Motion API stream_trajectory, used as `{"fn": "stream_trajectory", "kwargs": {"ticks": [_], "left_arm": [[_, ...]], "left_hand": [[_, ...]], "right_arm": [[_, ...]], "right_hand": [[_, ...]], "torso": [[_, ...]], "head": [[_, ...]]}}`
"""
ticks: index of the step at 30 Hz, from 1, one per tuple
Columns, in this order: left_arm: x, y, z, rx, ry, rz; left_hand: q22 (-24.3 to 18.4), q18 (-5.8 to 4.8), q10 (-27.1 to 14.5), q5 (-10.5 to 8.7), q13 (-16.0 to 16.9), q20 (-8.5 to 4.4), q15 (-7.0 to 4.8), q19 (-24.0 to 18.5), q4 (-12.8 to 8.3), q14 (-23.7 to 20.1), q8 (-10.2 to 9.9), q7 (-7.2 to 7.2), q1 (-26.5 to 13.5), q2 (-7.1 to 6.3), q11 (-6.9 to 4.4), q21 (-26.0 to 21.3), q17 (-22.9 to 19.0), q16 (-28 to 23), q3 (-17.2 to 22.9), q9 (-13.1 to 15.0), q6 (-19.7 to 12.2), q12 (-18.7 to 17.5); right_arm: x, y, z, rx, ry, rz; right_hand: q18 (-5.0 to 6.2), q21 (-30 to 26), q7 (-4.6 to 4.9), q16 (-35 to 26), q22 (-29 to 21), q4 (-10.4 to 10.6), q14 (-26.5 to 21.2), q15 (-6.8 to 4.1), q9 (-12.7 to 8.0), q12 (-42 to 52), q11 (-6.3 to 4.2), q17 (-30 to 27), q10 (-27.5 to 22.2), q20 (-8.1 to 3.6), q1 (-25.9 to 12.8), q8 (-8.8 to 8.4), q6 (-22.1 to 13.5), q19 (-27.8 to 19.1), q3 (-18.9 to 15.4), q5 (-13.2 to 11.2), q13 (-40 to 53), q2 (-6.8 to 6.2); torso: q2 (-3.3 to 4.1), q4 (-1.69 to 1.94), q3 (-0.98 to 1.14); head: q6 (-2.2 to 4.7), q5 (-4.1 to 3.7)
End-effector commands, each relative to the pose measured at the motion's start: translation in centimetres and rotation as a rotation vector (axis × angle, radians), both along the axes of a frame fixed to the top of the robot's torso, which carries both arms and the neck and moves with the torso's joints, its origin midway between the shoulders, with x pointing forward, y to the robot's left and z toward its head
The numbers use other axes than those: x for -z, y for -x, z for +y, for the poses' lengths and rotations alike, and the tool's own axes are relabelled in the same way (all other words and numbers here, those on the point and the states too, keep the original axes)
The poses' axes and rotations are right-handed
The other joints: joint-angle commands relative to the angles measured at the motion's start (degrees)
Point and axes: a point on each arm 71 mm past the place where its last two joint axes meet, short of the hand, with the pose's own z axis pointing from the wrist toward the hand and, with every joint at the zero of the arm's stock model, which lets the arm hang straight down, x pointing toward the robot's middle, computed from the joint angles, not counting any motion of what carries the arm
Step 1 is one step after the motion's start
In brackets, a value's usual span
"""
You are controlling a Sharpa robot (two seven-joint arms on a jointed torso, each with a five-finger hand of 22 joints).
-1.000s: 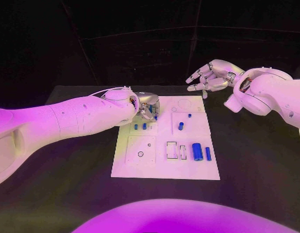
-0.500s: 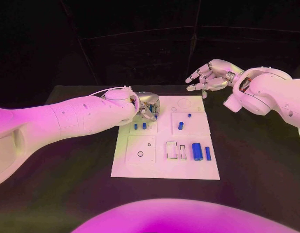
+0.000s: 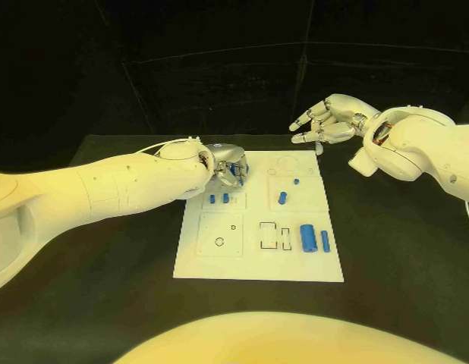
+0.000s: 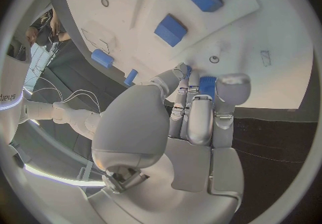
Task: Assemble the parts on the task board
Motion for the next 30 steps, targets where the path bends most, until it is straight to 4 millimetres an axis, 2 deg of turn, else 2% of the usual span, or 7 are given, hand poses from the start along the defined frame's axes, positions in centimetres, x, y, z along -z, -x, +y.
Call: {"fn": "stream_trajectory", "kwargs": {"ticks": [1, 6, 11, 16, 19, 24, 30], "left_arm": [[-0.6, 0.0, 0.1, -0.014, 0.064, -0.037], [-1.1, 0.3, 0.8, -0.021, 0.110, -0.054], [-1.9, 0.7, 1.8, -0.037, 0.160, -0.047], [-2.5, 1.1, 3.3, -0.063, 0.183, -0.017], [-2.6, 1.3, 4.3, -0.079, 0.182, 0.000], [-2.5, 1.5, 5.8, -0.104, 0.169, 0.029], [-2.2, 1.3, 6.4, -0.119, 0.147, 0.056]], "left_hand": [[0.11, -0.54, 0.42, 0.09, 0.02, -0.20, -0.40, 0.31, -0.08, 1.30, -0.43, 0.13, -0.17, 0.29, -0.02, 0.04, -0.03, 0.20, 0.51, -0.02, 0.11, -0.45], [0.47, -0.63, 0.44, 0.08, 0.01, -0.16, -0.31, 0.38, -0.37, 1.30, -0.71, 0.24, -0.31, -0.03, 0.09, 0.35, -0.04, 0.26, 0.81, -0.10, 0.01, -0.94], [0.54, -0.66, 0.43, 0.07, 0.01, -0.10, -0.21, 0.39, -0.53, 1.27, -1.02, 0.38, -0.66, -0.42, 0.23, 0.38, -0.14, 0.29, 0.98, -0.19, -0.10, -1.43], [0.50, -0.66, 0.52, 0.06, 0.03, -0.06, -0.17, 0.37, -0.53, 1.24, -1.11, 0.41, -0.92, -0.62, 0.27, 0.32, -0.28, 0.25, 0.97, -0.21, -0.07, -1.61], [0.52, -0.66, 0.57, 0.06, 0.04, -0.05, -0.16, 0.38, -0.53, 1.24, -1.13, 0.41, -1.01, -0.68, 0.27, 0.34, -0.27, 0.27, 0.96, -0.22, -0.04, -1.66], [0.59, -0.67, 0.63, 0.06, 0.05, -0.04, -0.15, 0.38, -0.53, 1.24, -1.19, 0.39, -1.16, -0.80, 0.27, 0.39, -0.28, 0.28, 0.94, -0.23, 0.00, -1.77], [0.66, -0.68, 0.66, 0.06, 0.06, -0.03, -0.14, 0.39, -0.53, 1.23, -1.21, 0.37, -1.23, -0.86, 0.26, 0.45, -0.30, 0.28, 0.94, -0.23, 0.02, -1.82]], "right_arm": [[-0.2, 0.0, 0.1, -0.009, -0.004, -0.005], [-0.2, 0.0, 0.1, -0.008, -0.005, -0.005], [-0.2, 0.0, 0.0, -0.008, -0.004, -0.006], [-0.2, 0.0, -0.1, -0.006, -0.004, -0.005], [-0.2, 0.0, -0.2, -0.005, -0.003, -0.005], [-0.2, 0.0, -0.2, -0.003, -0.003, -0.005], [-0.1, -0.1, -0.2, -0.004, -0.003, -0.004]], "right_hand": [[0.77, -0.28, 0.09, -0.18, -0.08, 0.14, 0.21, -0.19, -0.04, -0.06, 0.00, 0.08, -0.15, -0.09, 0.02, 0.31, -0.33, 0.40, 0.21, 0.21, 0.02, 0.59], [0.77, -0.28, 0.09, -0.18, -0.08, 0.14, 0.21, -0.19, -0.04, -0.06, 0.00, 0.08, -0.15, -0.09, 0.02, 0.31, -0.33, 0.40, 0.21, 0.21, 0.02, 0.59], [0.77, -0.28, 0.09, -0.18, -0.08, 0.14, 0.21, -0.19, -0.04, -0.06, 0.00, 0.08, -0.15, -0.09, 0.02, 0.31, -0.33, 0.40, 0.21, 0.21, 0.02, 0.59], [0.77, -0.28, 0.09, -0.18, -0.08, 0.14, 0.21, -0.19, -0.04, -0.06, 0.00, 0.08, -0.15, -0.09, 0.02, 0.31, -0.33, 0.40, 0.21, 0.21, 0.02, 0.59], [0.77, -0.28, 0.09, -0.18, -0.08, 0.14, 0.21, -0.19, -0.04, -0.06, 0.00, 0.08, -0.15, -0.09, 0.02, 0.31, -0.33, 0.40, 0.21, 0.21, 0.02, 0.59], [0.77, -0.28, 0.09, -0.18, -0.08, 0.14, 0.21, -0.19, -0.04, -0.06, 0.00, 0.08, -0.15, -0.09, 0.02, 0.31, -0.33, 0.40, 0.21, 0.21, 0.02, 0.59], [0.77, -0.28, 0.09, -0.18, -0.08, 0.14, 0.21, -0.19, -0.04, -0.06, 0.00, 0.08, -0.15, -0.09, 0.02, 0.31, -0.33, 0.40, 0.21, 0.21, 0.02, 0.59]], "torso": [[-0.01, 0.03, 0.01], [-0.08, 0.10, 0.10], [0.00, 0.11, -0.04], [-0.07, 0.24, -0.01], [-0.08, 0.16, 0.07], [-0.01, 0.15, 0.01], [0.04, 0.00, 0.02]], "head": [[0.15, 0.00], [0.34, -0.01], [0.52, -0.16], [0.58, -0.07], [0.60, 0.16], [0.67, 0.44], [0.68, 1.05]]}}
